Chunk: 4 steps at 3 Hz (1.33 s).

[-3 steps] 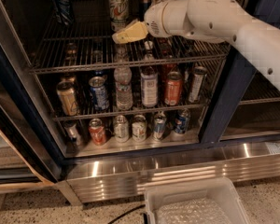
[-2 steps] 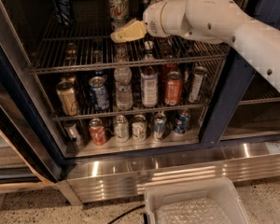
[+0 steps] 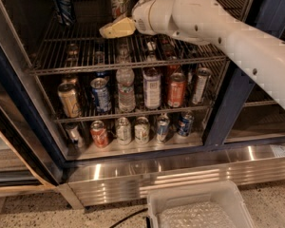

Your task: Pick 7up can from top shelf of fridge

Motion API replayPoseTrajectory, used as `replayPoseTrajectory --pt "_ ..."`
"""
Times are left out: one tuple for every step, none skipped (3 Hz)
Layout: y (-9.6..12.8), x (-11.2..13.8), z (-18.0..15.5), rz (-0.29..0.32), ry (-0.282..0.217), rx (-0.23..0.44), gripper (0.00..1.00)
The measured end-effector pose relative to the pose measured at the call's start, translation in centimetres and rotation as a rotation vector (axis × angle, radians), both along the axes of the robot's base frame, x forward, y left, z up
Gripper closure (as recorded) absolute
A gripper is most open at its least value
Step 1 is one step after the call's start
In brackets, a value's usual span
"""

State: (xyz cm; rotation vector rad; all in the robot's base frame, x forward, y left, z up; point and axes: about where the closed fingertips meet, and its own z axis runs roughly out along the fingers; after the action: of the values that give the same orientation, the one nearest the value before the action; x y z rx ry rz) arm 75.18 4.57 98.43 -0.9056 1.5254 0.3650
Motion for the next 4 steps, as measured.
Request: replayPoseTrajectory --pt "1.0 1.1 -0.1 -0.011 0.004 -0.003 0.00" --pt "2.9 3.8 -0.8 -0.038 0.031 -0.012 0.00" --pt "3.7 4.5 -1.2 -0.041 0.039 -0.010 0.00" --pt "3.8 5.3 -1.9 -0.055 0.052 -0.007 0.00"
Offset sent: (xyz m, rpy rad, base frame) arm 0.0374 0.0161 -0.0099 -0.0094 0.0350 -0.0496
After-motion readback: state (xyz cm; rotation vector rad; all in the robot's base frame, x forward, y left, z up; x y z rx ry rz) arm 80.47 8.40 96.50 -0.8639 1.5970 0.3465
